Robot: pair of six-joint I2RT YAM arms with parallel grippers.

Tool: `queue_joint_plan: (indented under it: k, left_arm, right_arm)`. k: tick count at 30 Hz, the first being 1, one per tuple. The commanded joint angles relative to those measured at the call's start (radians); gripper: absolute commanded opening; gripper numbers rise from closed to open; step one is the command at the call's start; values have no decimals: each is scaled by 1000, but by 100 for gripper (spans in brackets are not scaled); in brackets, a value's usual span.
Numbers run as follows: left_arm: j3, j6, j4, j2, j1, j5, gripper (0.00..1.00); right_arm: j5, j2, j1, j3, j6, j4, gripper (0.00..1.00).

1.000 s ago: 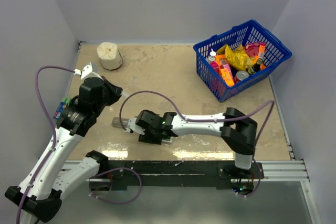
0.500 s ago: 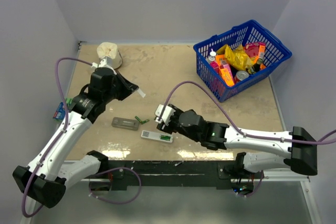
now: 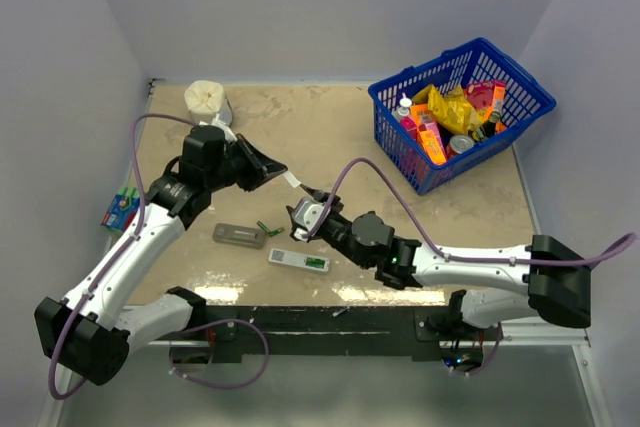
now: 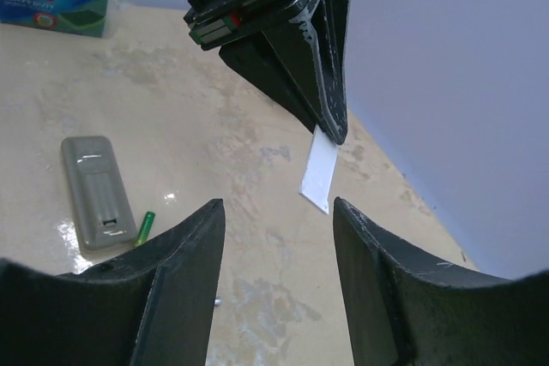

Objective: Load the batteries into the remote control
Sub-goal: Adjust the battery cover.

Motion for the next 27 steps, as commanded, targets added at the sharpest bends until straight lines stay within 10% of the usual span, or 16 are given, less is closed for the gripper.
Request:
queue_joint_plan:
  k: [1,18,27]
  left_arm:
    - [-18,-33,59,-24,2,52,0]
    - [-41,-45,71,-31,2,84,0]
    - [-57,-80,91,-34,2,95,1]
  right_arm:
    - [9,49,-9,54,-101,128,56]
    - [63,193,-21,115,-290,231,34]
    - [62,204,-21,120,-343,212,5]
